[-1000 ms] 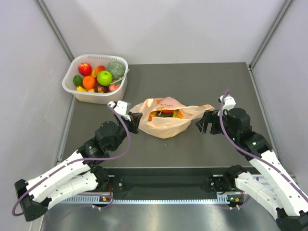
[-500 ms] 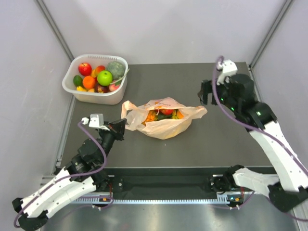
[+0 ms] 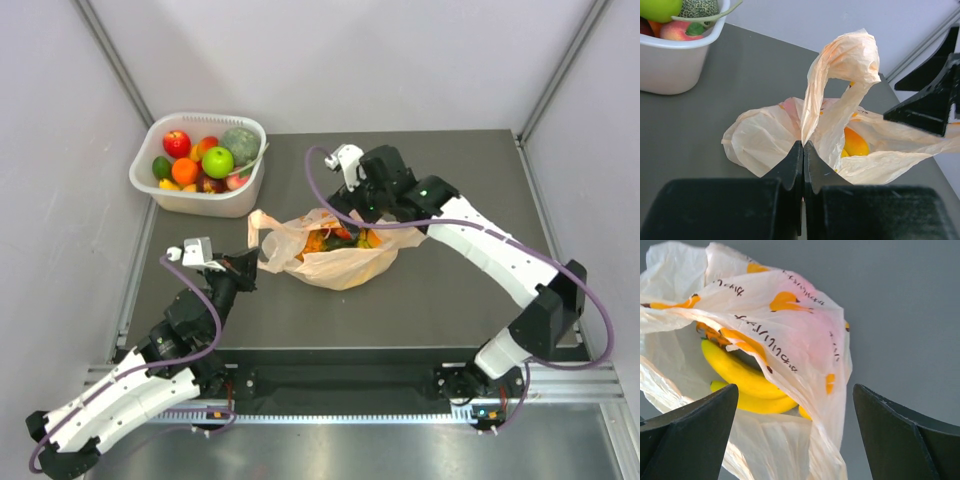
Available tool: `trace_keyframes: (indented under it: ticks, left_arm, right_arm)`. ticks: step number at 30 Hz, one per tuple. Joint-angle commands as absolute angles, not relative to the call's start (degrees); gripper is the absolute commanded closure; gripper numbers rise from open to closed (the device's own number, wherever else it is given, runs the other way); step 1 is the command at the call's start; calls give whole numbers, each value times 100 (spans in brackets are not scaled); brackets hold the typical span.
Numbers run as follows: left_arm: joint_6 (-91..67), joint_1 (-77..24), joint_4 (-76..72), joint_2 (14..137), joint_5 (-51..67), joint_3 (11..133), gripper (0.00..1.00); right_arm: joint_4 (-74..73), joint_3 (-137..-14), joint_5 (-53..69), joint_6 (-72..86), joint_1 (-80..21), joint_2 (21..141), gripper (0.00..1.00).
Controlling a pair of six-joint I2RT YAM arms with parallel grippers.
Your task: Untie the knot of the plastic bag and take out the fruit
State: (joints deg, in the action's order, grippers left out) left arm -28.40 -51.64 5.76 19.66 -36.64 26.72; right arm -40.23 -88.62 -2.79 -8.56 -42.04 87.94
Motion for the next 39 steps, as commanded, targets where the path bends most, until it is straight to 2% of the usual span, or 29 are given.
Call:
trace_keyframes:
  ticks: [1, 7, 12, 13, 16, 17, 19, 20, 22, 23, 30, 39]
  left_arm:
    - [-2804, -5168, 519, 1951, -3841, 2847, 100]
    - [-2760, -5168, 510, 1951, -3990, 2900, 100]
    - [-2733, -5168, 396, 2004, -3990, 2909, 100]
    - [-2725, -5168, 335, 2013, -3999, 2909, 100]
    - [-2751, -5168, 273, 2109, -4034, 2909, 100]
    - [-2777, -5168, 272, 2135, -4052, 2900, 100]
    - [-2795, -5168, 220, 2188, -4087, 2900, 100]
    - [-2786, -5168, 141, 2215, -4104, 2892, 100]
    - [-2751, -5168, 44, 2302, -4183, 2857, 100]
    - [-2742, -5168, -130, 2346, -4210, 2839, 100]
    - [-2418, -5159, -1499, 3328, -4570, 2681, 100]
    - [-2460, -5080, -3295, 5455, -4614, 2768, 100]
  right_arm:
    - [-4148, -9149, -229, -1055, -4315, 8982, 3]
    - [-4219, -9000, -44, -1063, -4517, 9299, 3]
    - [-4245, -9175, -622, -932, -4526, 9755, 3]
    - [-4158, -9228, -1059, -888, -4518, 9921, 3]
    - [-4052, -9579, -1721, -660, -4387, 10299, 13]
    - [-4034, -9815, -1792, -598, -4316, 10388, 24]
    - [-4008, -10027, -2011, -484, -4141, 10607, 37]
    - [-3947, -10194, -2117, -379, -4087, 10643, 54]
    - [-3859, -10318, -2598, -177, -3956, 10644, 81]
    - [-3806, -10379, -2723, -132, -3920, 10591, 100]
    - [-2937, -10292, -3533, -298, -3814, 9433, 100]
    - [-2952, -10073, -3279, -826, -3823, 8500, 100]
